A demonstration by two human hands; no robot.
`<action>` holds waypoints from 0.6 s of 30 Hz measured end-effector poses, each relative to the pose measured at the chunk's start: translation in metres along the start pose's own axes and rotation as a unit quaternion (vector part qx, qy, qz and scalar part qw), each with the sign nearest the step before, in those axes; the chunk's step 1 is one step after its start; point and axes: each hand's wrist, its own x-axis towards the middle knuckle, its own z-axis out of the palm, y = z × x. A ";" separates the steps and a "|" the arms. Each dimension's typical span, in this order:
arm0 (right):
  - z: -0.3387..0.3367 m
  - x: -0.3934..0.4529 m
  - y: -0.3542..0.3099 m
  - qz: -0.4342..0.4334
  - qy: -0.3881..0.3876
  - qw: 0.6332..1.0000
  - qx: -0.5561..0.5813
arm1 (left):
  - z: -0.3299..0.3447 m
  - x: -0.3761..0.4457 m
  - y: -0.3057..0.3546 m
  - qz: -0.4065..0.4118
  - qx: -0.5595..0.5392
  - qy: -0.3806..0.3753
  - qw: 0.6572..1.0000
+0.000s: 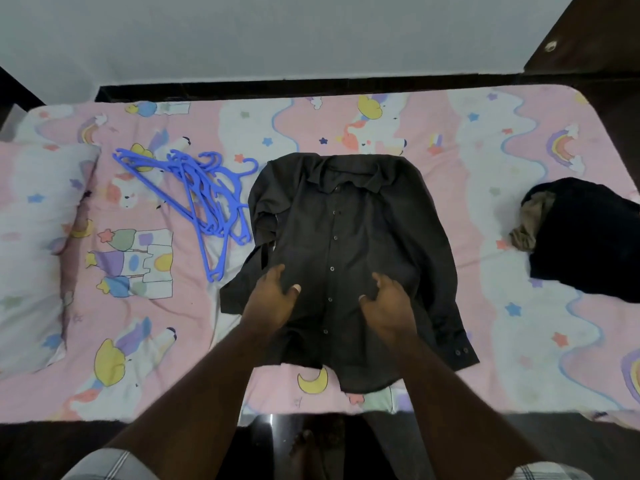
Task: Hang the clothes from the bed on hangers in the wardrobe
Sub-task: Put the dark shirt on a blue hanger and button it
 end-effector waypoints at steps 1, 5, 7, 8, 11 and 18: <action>0.000 0.011 -0.006 -0.003 -0.012 1.000 0.006 | 0.002 0.010 0.004 -0.004 0.000 -0.002 1.000; 0.005 0.060 -0.025 -0.018 -0.054 0.998 0.016 | 0.009 0.051 0.019 -0.019 -0.007 -0.011 1.000; 0.008 0.077 -0.035 -0.030 -0.067 0.997 0.017 | 0.011 0.064 0.023 -0.024 -0.017 -0.008 1.000; 0.012 0.086 -0.040 -0.038 -0.075 0.996 0.016 | 0.011 0.070 0.023 -0.032 -0.023 -0.004 0.999; 0.027 0.109 -0.062 -0.040 -0.109 0.993 0.014 | 0.004 0.087 0.019 -0.060 -0.041 0.025 0.997; 0.087 0.131 -0.123 -0.064 -0.177 0.982 0.036 | -0.049 0.122 -0.036 -0.165 -0.066 0.118 0.977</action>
